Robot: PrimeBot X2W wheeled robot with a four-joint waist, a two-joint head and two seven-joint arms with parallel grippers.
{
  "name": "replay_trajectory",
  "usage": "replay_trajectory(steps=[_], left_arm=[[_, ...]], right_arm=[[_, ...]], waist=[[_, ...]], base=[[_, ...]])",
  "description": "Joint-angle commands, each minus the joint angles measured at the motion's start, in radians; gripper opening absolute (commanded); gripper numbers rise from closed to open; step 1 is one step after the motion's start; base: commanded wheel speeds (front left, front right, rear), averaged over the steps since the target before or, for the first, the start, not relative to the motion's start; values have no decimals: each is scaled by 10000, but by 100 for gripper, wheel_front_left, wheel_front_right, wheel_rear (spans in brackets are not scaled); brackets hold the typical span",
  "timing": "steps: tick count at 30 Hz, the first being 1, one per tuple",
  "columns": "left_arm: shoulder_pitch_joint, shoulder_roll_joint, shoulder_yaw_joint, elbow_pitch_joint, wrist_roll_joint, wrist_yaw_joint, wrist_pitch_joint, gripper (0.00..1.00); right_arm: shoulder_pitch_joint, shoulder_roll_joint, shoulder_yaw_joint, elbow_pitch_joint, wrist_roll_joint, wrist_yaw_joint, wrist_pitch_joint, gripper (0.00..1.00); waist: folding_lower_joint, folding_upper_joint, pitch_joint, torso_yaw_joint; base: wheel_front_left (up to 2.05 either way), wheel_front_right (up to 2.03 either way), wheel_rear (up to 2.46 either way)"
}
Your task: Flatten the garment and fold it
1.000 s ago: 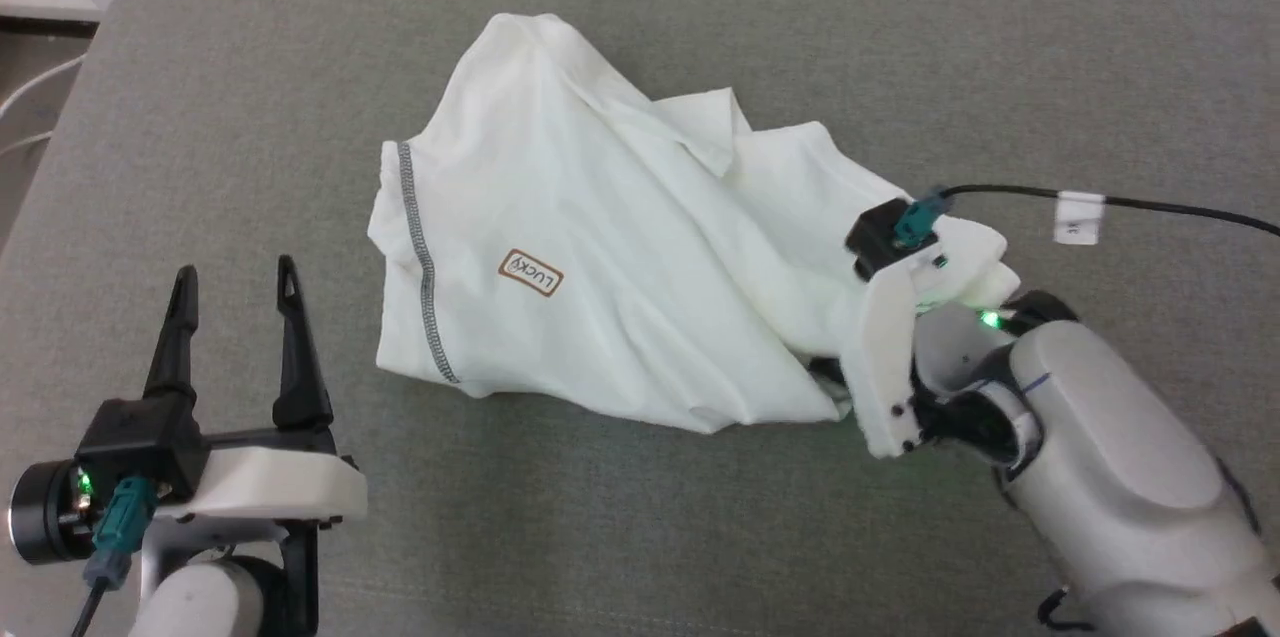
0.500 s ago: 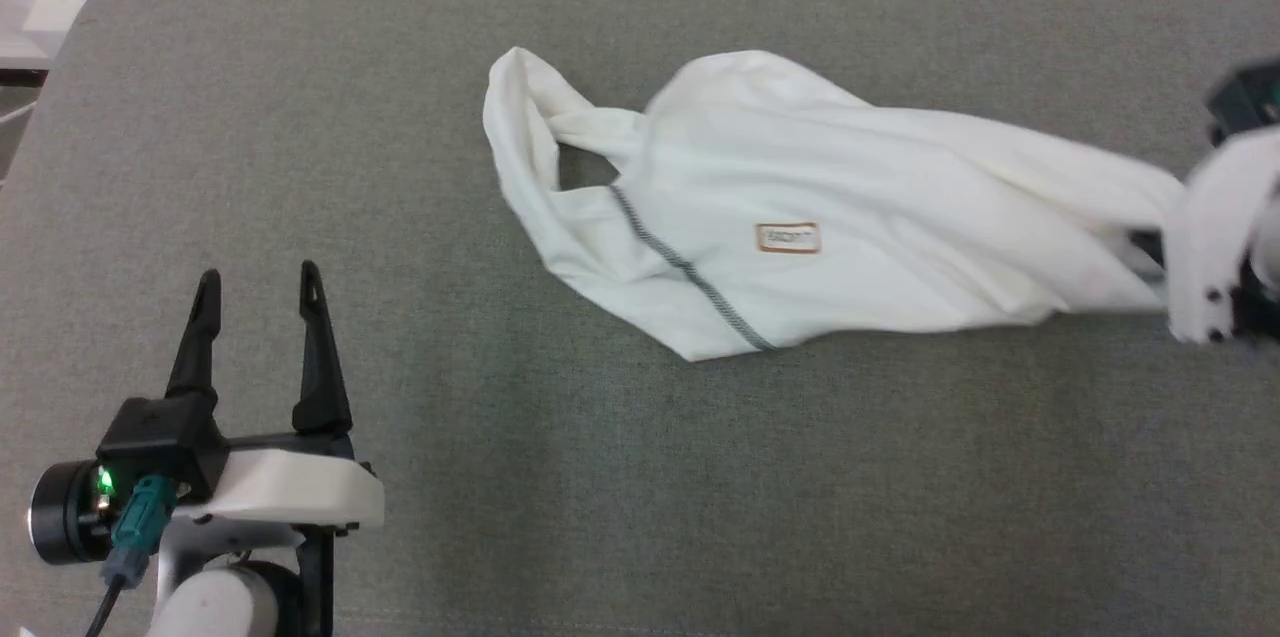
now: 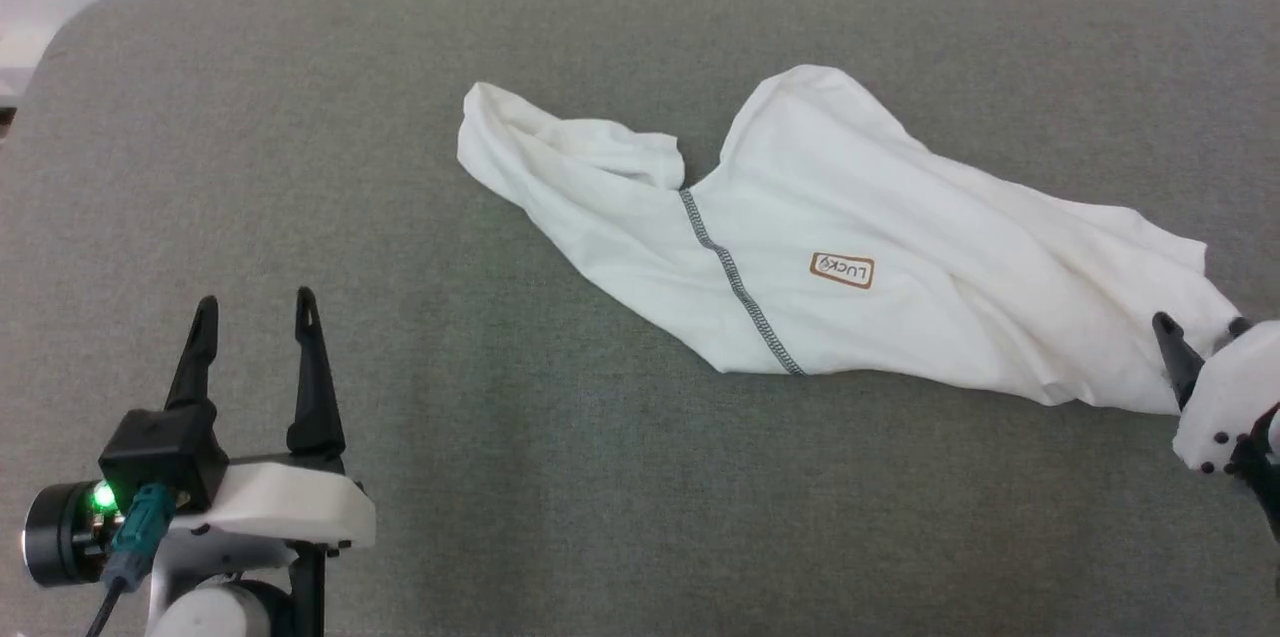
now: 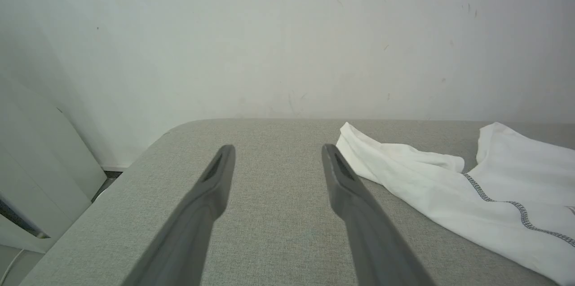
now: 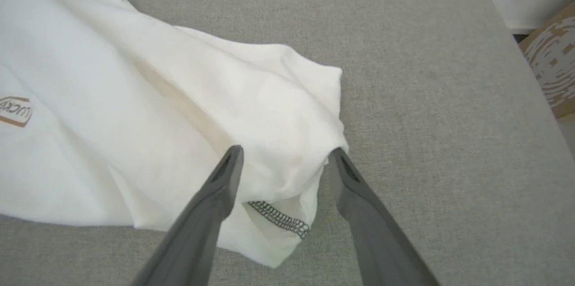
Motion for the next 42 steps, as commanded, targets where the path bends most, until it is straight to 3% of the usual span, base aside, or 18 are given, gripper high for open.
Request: replay_trajectory(steps=[1, 5, 12, 17, 21, 29, 30, 31, 36, 42], left_arm=[[127, 50, -5, 7, 27, 73, 31, 100], [284, 149, -39, -24, 37, 109, 205, 100], [533, 305, -10, -332, 48, 235, 453, 100], [446, 318, -36, -578, 84, 266, 476, 100], [317, 283, -8, -695, 76, 291, 398, 100], [40, 133, -51, -579, 1, 217, 120, 100], [21, 117, -51, -545, -10, 213, 88, 100], [3, 106, -53, -510, -19, 208, 63, 100], [-8, 72, -63, -346, -47, 227, 4, 100], [-14, 76, -208, -285, -14, 217, 106, 100]], right_arm=[[162, 108, -41, -136, -98, -21, -182, 100], [882, 742, -452, -973, -434, -21, -1081, 100], [1166, 821, -713, -1272, -310, -21, 219, 100], [451, 110, 103, -649, 226, -21, 1990, 100], [-399, -261, 488, -188, 513, -21, 2359, 100], [-935, -139, 585, 1869, 324, -21, 3665, 100], [-916, -71, 581, 2007, 340, -21, 3797, 68], [-904, -2, 544, 2100, 399, -21, 3885, 0], [-1000, 260, 418, 1609, 974, -21, 4170, 0], [-1447, 160, 824, -854, 2517, -21, 5223, 0]], waist=[[1, 0, -231, -134], [1, 0, -603, -266], [1, 0, -701, -527], [1, 0, -250, -496], [1, 0, 258, -388], [1, 0, 837, -71], [1, 0, 850, -54], [1, 0, 854, -40], [1, 0, 673, -95], [1, 0, 304, -278]], base=[[0, 0, 0], [0, 0, 0], [0, 0, 0], [0, 0, 0], [0, 0, 0], [0, 0, 0], [0, 0, 0], [0, 0, 0], [0, 0, 0], [0, 0, 0]])
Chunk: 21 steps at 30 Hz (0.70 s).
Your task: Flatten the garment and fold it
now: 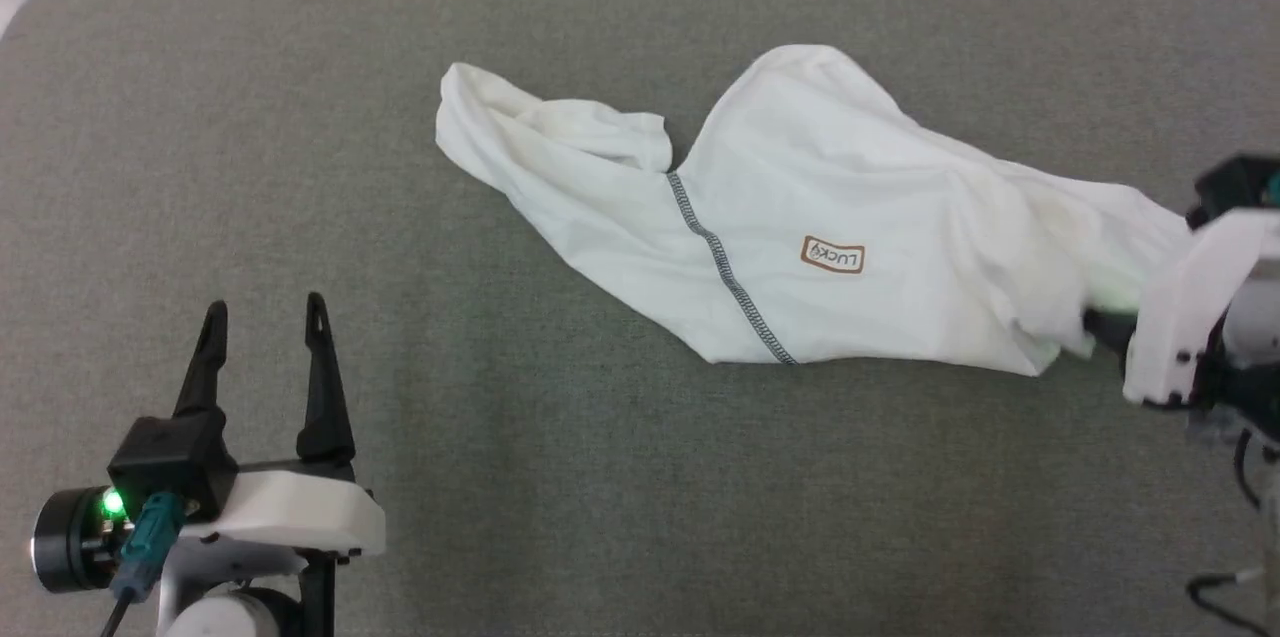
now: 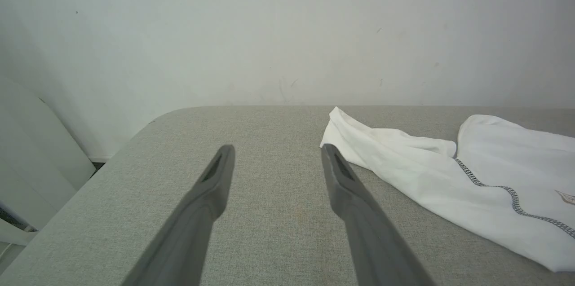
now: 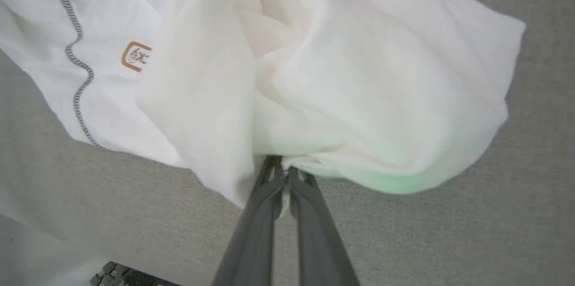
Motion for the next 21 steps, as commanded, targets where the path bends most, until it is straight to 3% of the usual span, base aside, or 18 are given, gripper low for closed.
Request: replay_trajectory(steps=[1, 4, 8, 15, 21], left_arm=[[-140, -12, -29, 12, 4, -12, 18, 100], [-187, -27, -108, -20, 27, -12, 72, 100], [-437, -103, -269, -65, 69, -79, 92, 100], [-1169, -520, -661, 50, 57, -363, -240, 100], [-1587, -870, -812, 361, -29, -521, -685, 100]], right_arm=[[-269, -60, 62, -439, 265, -7, 240, 0], [-743, -131, 329, -1453, 781, -7, 782, 0], [-1826, -48, 592, -1585, 1004, -7, 1032, 0], [-4260, -58, 1296, 45, 488, -7, 188, 0], [-5748, 539, 2287, 1874, 72, -7, -1277, 0]], waist=[[-1, 0, -174, -123], [-1, 0, -203, -150], [-1, 0, 25, 17], [-1, 0, 958, 853], [-1, 0, 1659, 1305]], base=[[0, 0, 0], [0, 0, 0], [0, 0, 0], [0, 0, 0], [0, 0, 0]])
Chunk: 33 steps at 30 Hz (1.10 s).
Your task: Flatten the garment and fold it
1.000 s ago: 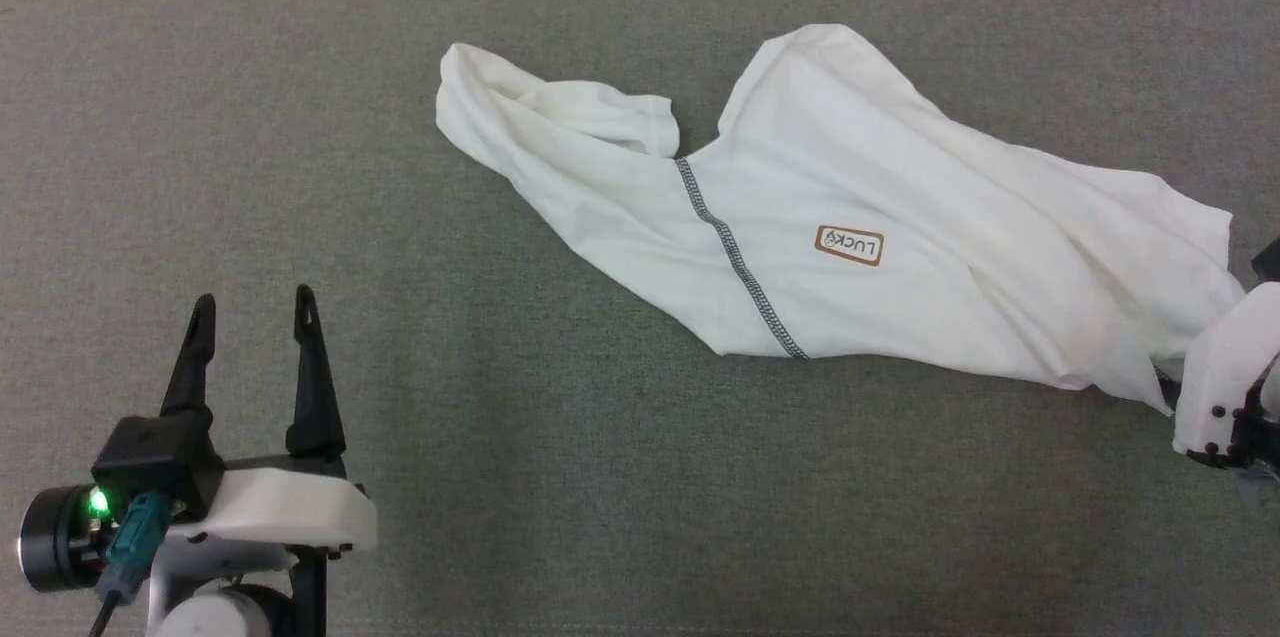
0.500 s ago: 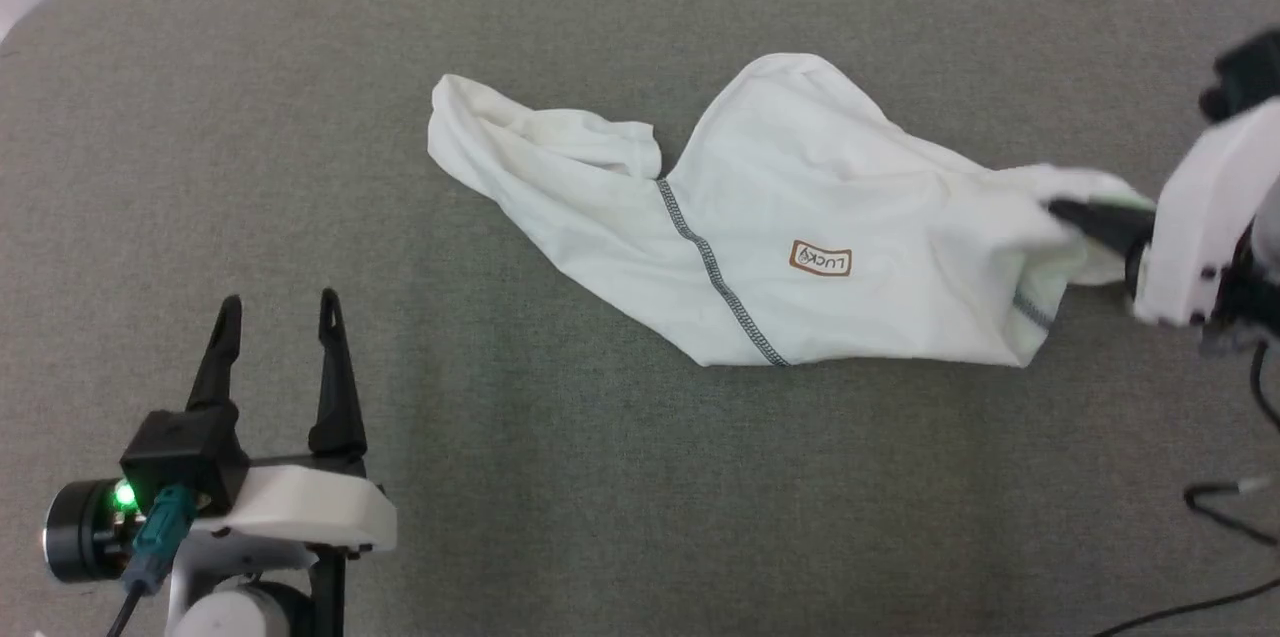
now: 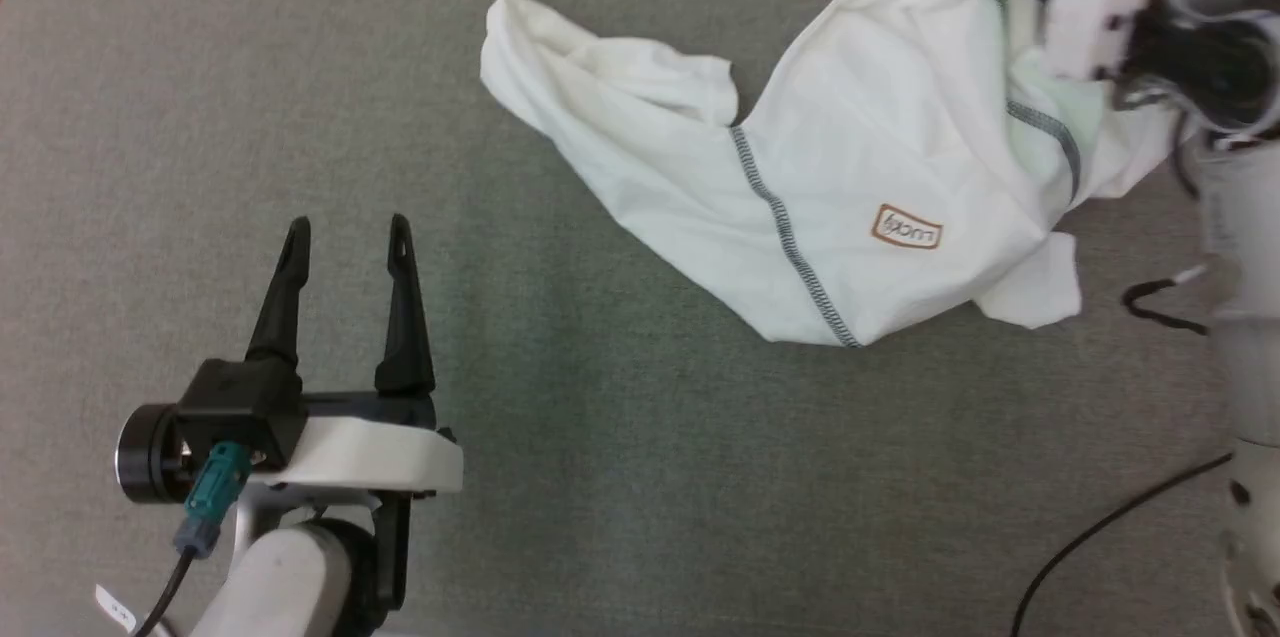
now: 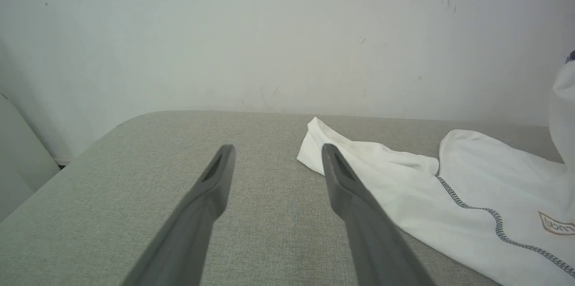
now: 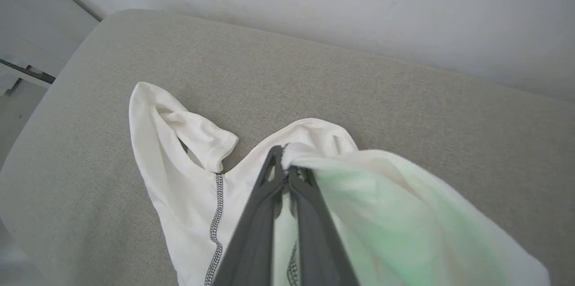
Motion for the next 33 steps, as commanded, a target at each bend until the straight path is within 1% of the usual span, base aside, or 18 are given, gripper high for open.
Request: replay_trajectory(steps=[1, 2, 3, 4, 5, 6, 10, 11, 13, 17, 19, 21, 24, 28, 33], left_arm=[[-219, -74, -18, 83, -38, -86, -125, 100], [-269, -98, -27, 129, -48, -109, -174, 100], [-313, -118, -33, 179, -59, -130, -221, 100], [-340, -127, -33, 226, -70, -144, -252, 100], [-352, -129, -26, 266, -78, -149, -280, 100], [-353, -124, -16, 305, -86, -150, -300, 100], [-265, -42, 20, 415, -94, -119, -292, 100], [-265, -42, 20, 415, -94, -119, -292, 100], [-192, 23, 33, 436, -88, -91, -246, 100], [-26, 177, 55, 441, -52, -13, -102, 100], [81, 254, 70, 415, -43, 38, -6, 100], [177, 325, 47, 378, -28, 67, 106, 100], [345, 403, 12, 323, -20, 131, 279, 100], [548, 485, -36, 198, -15, 204, 464, 100], [664, 523, -83, 35, 1, 277, 568, 100]], right_arm=[[-149, 132, 274, 381, -105, -7, -321, 0], [-221, 164, 539, 661, -222, -7, -587, 0], [-249, 188, 815, 938, -280, -7, -830, 5], [-230, 270, 983, 1237, -231, -7, -1031, 35], [-206, 332, 1170, 1491, -173, -7, -1223, 50], [-161, 332, 1446, 1684, -159, -7, -1406, 100], [144, 242, 2361, 2120, 161, -7, -2308, 100], [144, 242, 2361, 2120, 161, -7, -2308, 100], [327, 193, 2644, 2024, 401, -7, -3044, 100], [823, 47, 3009, 1132, 818, -7, -4934, 100], [1179, -107, 3075, 571, 1010, -7, -5589, 100], [1555, -363, 3069, -7, 1132, -7, -5942, 100], [2193, -814, 2836, -760, 1257, -7, -5825, 100], [2904, -1656, 2632, -1464, 1272, -7, -4807, 100], [3426, -2521, 2814, -1928, 1484, -7, -3297, 100]], waist=[[-2, 0, 708, 582], [-2, 0, 783, 610], [-2, 0, 824, 627], [-2, 0, 856, 623], [-2, 0, 873, 602], [-2, 0, 878, 571], [-2, 0, 756, 313], [-2, 0, 756, 313], [-2, 0, 628, 146], [-2, 0, 252, -198], [-2, 0, 14, -375], [-2, 0, -217, -505], [-2, 0, -547, -664], [-2, 0, -829, -781], [-2, 0, -891, -733]], base=[[0, 0, 0], [0, 0, 0], [0, 0, 0], [0, 0, 0], [0, 0, 0], [0, 0, 0], [0, 0, 0], [0, 0, 0], [0, 0, 0], [0, 0, 0], [0, 0, 0], [0, 0, 0], [0, 0, 0], [0, 0, 0], [0, 0, 0]])
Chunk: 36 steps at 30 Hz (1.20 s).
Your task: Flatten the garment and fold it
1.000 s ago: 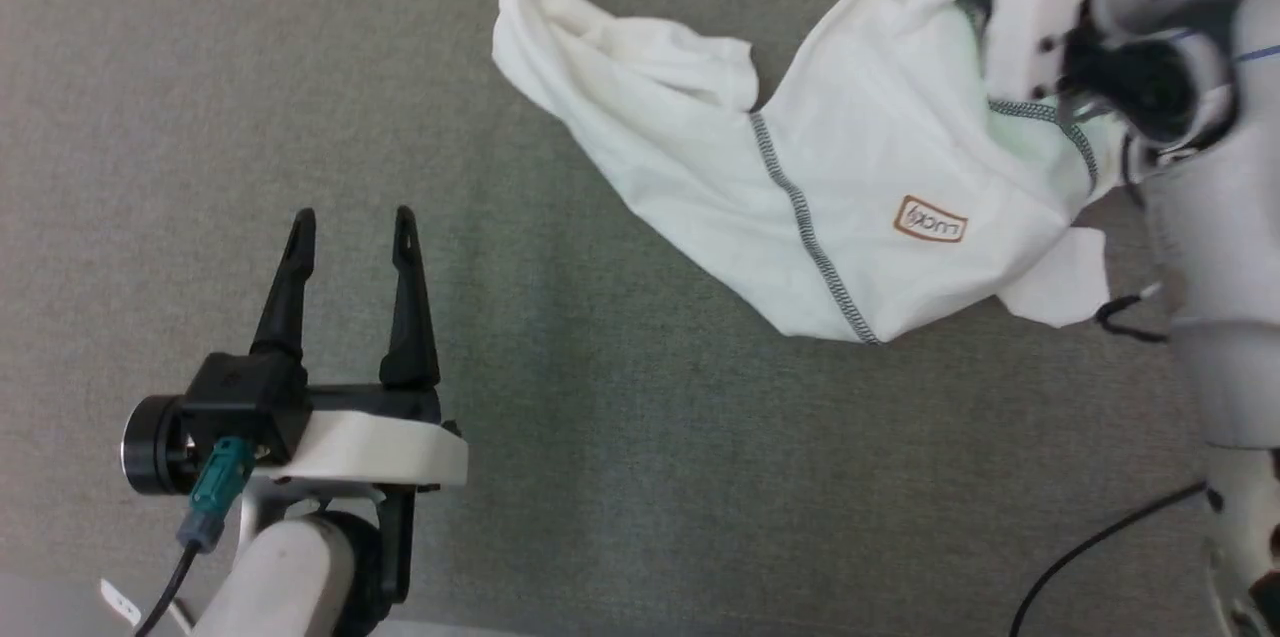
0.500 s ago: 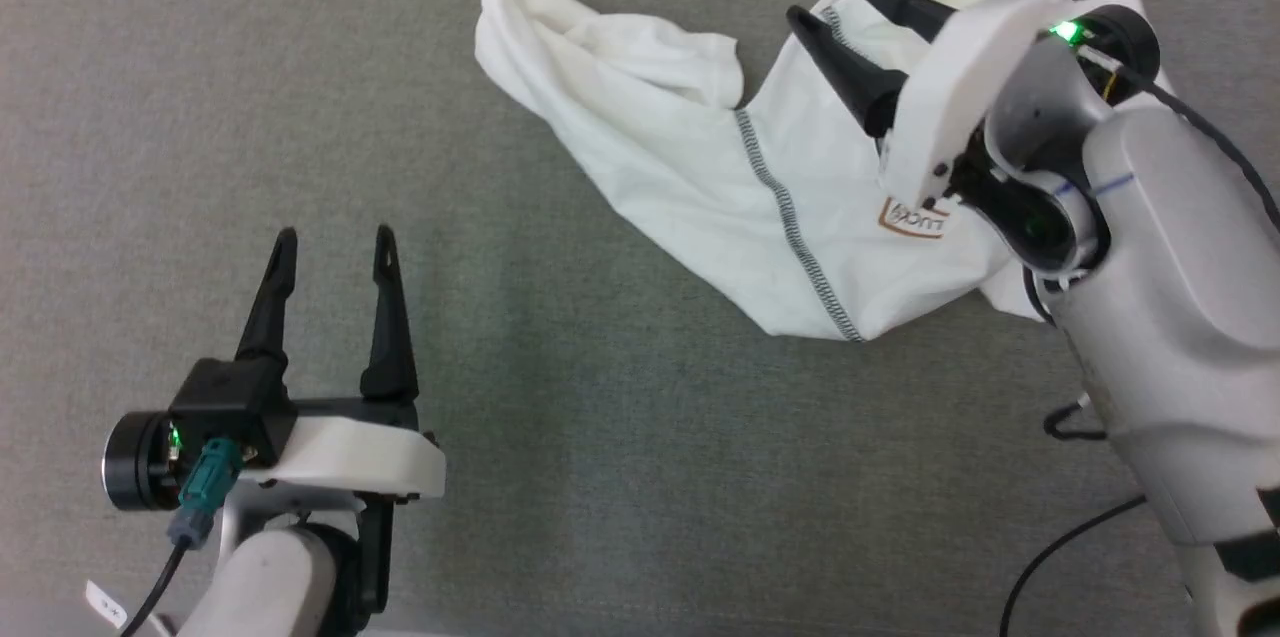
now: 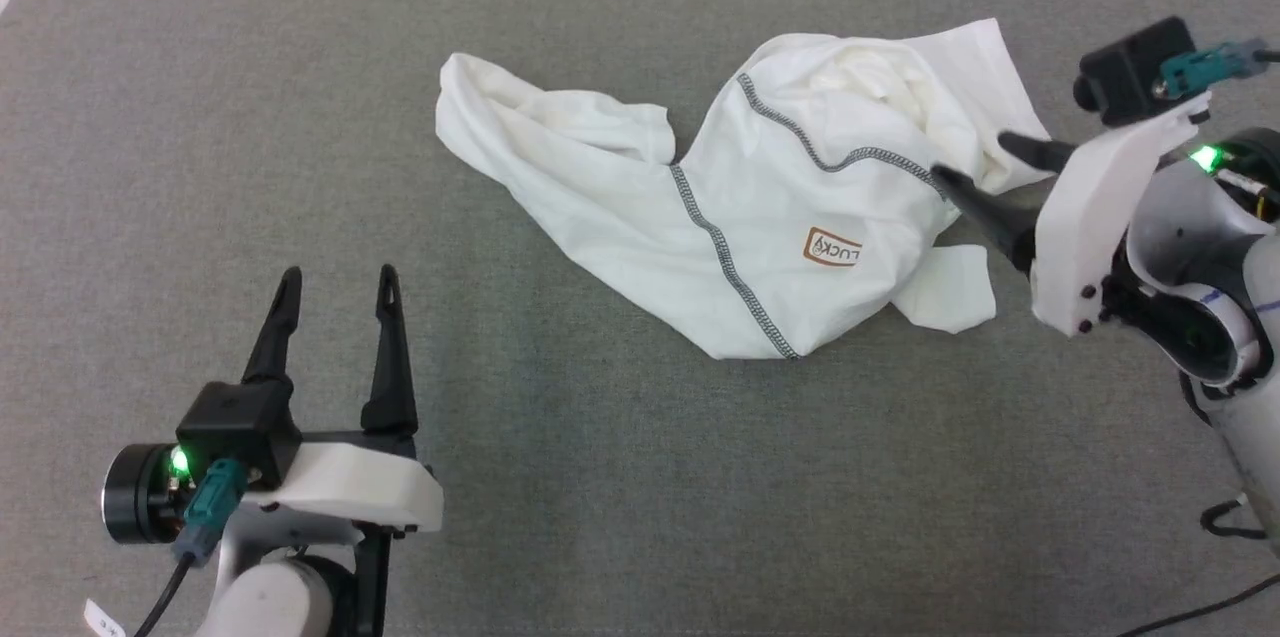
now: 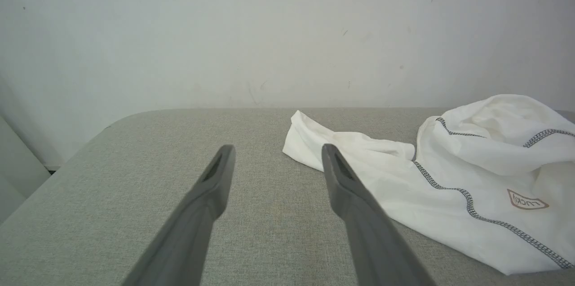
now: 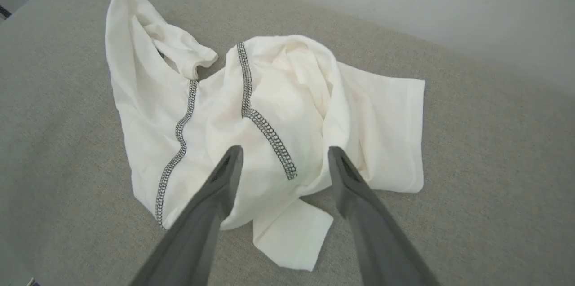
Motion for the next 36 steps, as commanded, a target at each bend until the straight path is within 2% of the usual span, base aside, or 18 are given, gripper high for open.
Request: replay_trajectory(steps=[1, 6, 13, 14, 15, 16, 22, 27, 31, 36], left_arm=[[152, 42, 1, -52, 71, 86, -8, 100], [44, 30, -2, -157, 100, 104, -86, 100], [-250, 197, 2, -147, 398, 100, -355, 100], [-275, 211, 5, -127, 405, 93, -373, 100], [-295, 239, -2, -95, 436, 90, -376, 100], [-310, 233, 5, -72, 430, 96, -393, 100], [-214, 231, 35, 101, 368, 171, -388, 100], [-27, 287, -5, 109, 333, 229, -225, 100], [163, 317, -80, 86, 318, 296, -39, 100], [414, 326, -150, -31, 289, 423, 185, 100]], right_arm=[[102, -12, 72, -61, 58, -7, 128, 100], [-181, -239, 424, 229, 135, -7, 868, 100], [-861, -279, 1047, 1468, 320, -7, 1422, 100], [-900, -274, 1147, 1658, 379, -7, 1520, 48], [-923, -267, 1236, 1813, 451, -7, 1596, 26], [-937, -256, 1286, 1953, 529, -7, 1636, 0], [-1121, -275, 1414, 1985, 729, -7, 1098, 0], [-1253, -344, 866, 1321, 861, -7, 564, 0], [-607, -387, -590, 958, 626, -7, 364, 0], [1738, 144, -3443, 488, -523, -7, 557, 0]], waist=[[3, 0, 9, -2], [3, 0, 291, 260], [3, 0, 509, 662], [3, 0, 498, 713], [3, 0, 474, 757], [3, 0, 438, 794], [3, 0, 6, 735], [3, 0, -455, 391], [3, 0, -884, 122], [3, 0, -1272, -114]], base=[[0, 0, 0], [0, 0, 0], [0, 0, 0], [0, 0, 0], [0, 0, 0], [0, 0, 0], [0, 0, 0], [0, 0, 0], [0, 0, 0], [0, 0, 0]])
